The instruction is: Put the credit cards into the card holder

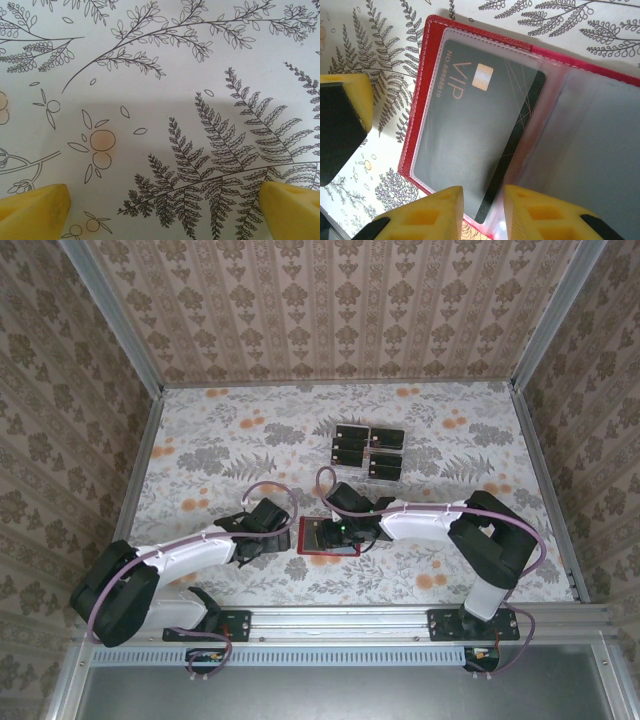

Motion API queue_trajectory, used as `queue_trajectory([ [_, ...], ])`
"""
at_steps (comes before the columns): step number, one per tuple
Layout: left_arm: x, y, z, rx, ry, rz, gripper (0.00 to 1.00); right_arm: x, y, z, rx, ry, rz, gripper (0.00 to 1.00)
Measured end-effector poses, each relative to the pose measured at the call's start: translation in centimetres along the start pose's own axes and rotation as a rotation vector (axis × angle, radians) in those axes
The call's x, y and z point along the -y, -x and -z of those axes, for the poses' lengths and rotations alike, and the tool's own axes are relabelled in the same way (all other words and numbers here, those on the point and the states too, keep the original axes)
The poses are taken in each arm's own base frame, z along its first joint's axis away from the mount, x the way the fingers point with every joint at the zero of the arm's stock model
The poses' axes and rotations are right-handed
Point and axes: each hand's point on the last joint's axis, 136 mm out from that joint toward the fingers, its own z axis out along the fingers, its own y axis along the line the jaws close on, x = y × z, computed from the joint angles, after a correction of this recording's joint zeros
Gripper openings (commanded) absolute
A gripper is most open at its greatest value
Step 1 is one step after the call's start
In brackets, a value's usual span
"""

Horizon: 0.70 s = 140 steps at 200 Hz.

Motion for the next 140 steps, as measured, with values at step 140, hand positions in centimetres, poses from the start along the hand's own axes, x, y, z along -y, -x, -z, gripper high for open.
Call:
queue_trajectory([
  [140, 0.09, -0.05, 0.03, 0.000, -0.002, -0.004, 1.00, -0.62, 0.68, -0.74, -0.003, 0.016, 0.008, 0.34],
])
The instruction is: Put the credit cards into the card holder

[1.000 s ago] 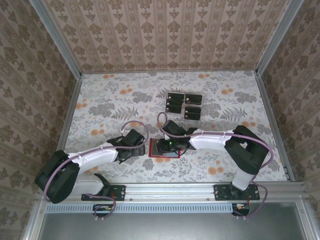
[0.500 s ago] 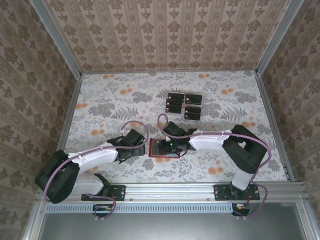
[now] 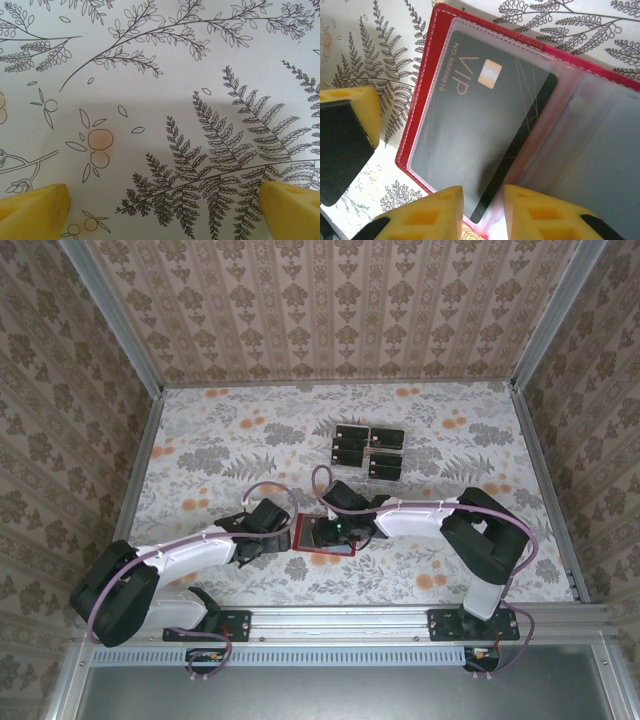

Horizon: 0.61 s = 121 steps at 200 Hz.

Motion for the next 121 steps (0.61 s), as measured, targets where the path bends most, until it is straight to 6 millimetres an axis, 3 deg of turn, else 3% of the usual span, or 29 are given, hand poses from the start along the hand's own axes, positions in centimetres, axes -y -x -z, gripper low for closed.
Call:
queue_trajectory([
  [26, 0.0, 0.0, 0.1, 0.001, -0.001, 0.001, 1.00, -0.4, 0.6, 1.8, 0.027, 0.003, 0.014, 0.49],
  [60, 0.1, 0.4, 0.6, 0.014, -0.012, 0.005, 1.00, -0.6, 2.2, 4.8, 0.099, -0.024, 0.037, 0.54],
  [87, 0.7, 1.1, 1.1, 0.030, -0.029, 0.008, 1.00, 0.3, 2.4, 4.8, 0.093, -0.081, 0.042, 0.54],
  [121, 1.5, 1.8, 1.5, 0.044, -0.048, 0.007, 1.00, 2.0, 1.8, 3.3, 0.052, -0.150, 0.045, 0.54],
])
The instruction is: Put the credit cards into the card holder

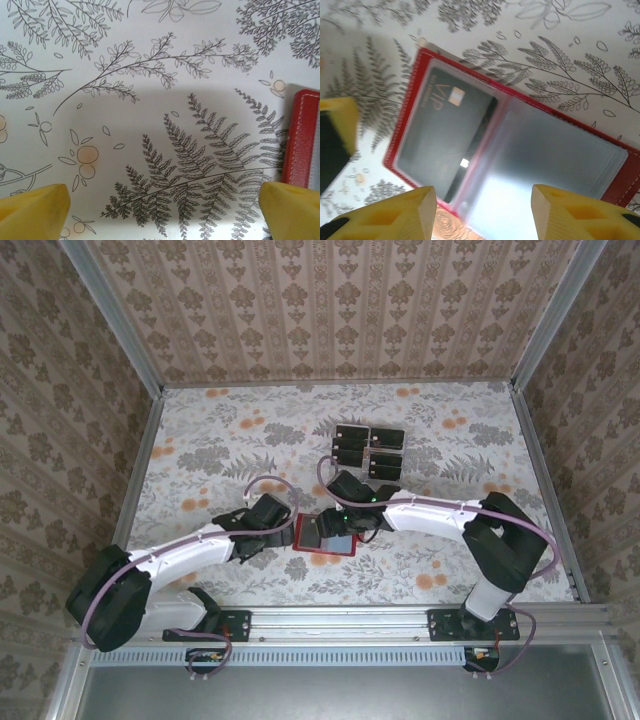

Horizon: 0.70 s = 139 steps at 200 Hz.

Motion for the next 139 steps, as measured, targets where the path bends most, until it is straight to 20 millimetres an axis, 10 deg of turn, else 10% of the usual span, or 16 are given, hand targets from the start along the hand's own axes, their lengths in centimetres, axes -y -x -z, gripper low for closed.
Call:
queue_trajectory([
  [139, 1.7, -0.4, 0.3, 0.005, -0.038, -0.062, 1.00, -0.2, 0.5, -2.5, -0.019, 0.061, -0.076, 0.62],
])
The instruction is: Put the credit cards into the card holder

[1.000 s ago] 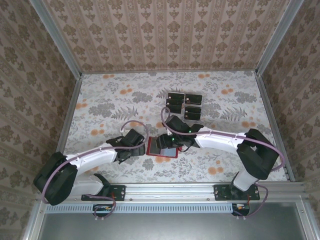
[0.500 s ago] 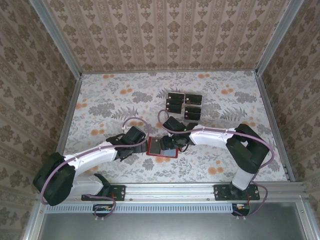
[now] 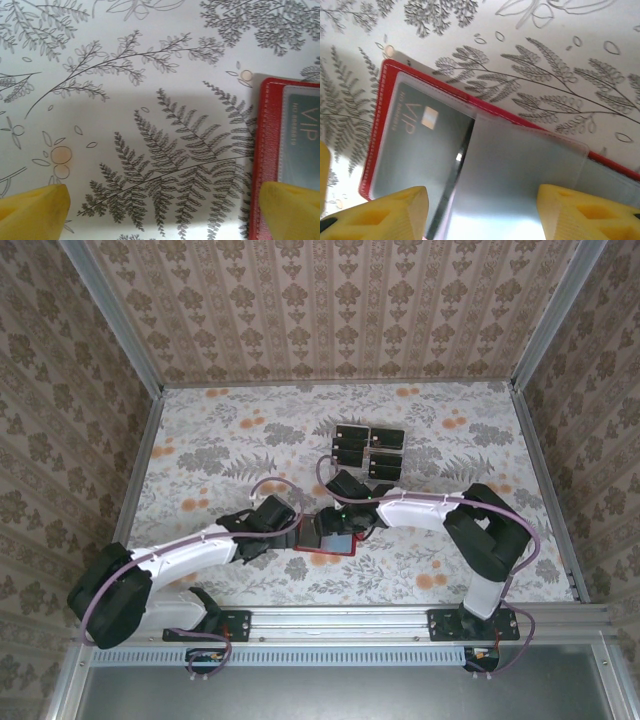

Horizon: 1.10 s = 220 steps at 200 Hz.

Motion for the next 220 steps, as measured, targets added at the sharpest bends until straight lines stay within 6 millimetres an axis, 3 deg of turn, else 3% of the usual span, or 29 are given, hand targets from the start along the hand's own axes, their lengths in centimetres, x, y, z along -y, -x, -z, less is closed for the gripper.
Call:
queue_trajectory([
  [50, 1.4, -0.3, 0.8, 0.050, -0.071, -0.027, 1.00, -1.2, 0.3, -0.5, 0.013, 0.074, -0.086, 0.62],
  [145, 4.7, -0.1, 2.7, 0.203, -0.259, -0.106, 1.00, -1.4, 1.0, -0.6, 0.061, 0.158, -0.270, 0.62],
  [220, 6.8, -0.7, 1.4, 0.200, -0.267, -0.224, 1.00, -1.4, 1.0, -0.6, 0.064, 0.172, -0.303, 0.62],
])
